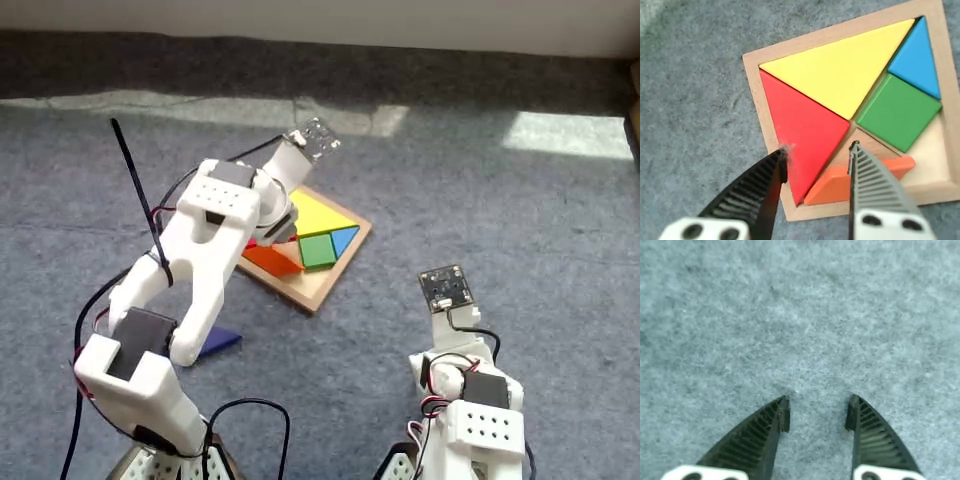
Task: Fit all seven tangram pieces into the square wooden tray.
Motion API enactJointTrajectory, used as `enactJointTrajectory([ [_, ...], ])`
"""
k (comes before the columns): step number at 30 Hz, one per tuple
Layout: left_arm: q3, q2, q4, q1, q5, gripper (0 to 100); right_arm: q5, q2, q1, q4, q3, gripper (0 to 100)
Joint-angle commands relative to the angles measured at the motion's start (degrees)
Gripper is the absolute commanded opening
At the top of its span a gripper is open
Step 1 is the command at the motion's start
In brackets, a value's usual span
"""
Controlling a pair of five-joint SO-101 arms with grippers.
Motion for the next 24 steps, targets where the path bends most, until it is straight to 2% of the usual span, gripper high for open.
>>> enactJointTrajectory([
  [1,0.8,-0.2,0.4,-0.6,0.1,21,0.0,-0.1,1.4,-1.5,0.5,18.4],
  [6,0.7,3.5,0.2,-0.4,0.1,21,0.0,-0.1,1.4,-1.5,0.5,18.4],
  [9,0.6,6.5,-2.6,0.7,0.1,21,0.0,-0.1,1.4,-1.5,0.5,18.4],
  [16,-3.5,7.2,-2.8,2.6,0.4,21,0.0,-0.1,1.4,-1.5,0.5,18.4],
  [21,-7.9,6.9,-2.5,1.9,3.2,21,0.0,-0.1,1.4,-1.5,0.5,18.4],
  [24,-10.1,5.4,1.0,0.6,3.5,21,0.0,-0.1,1.4,-1.5,0.5,18.4],
])
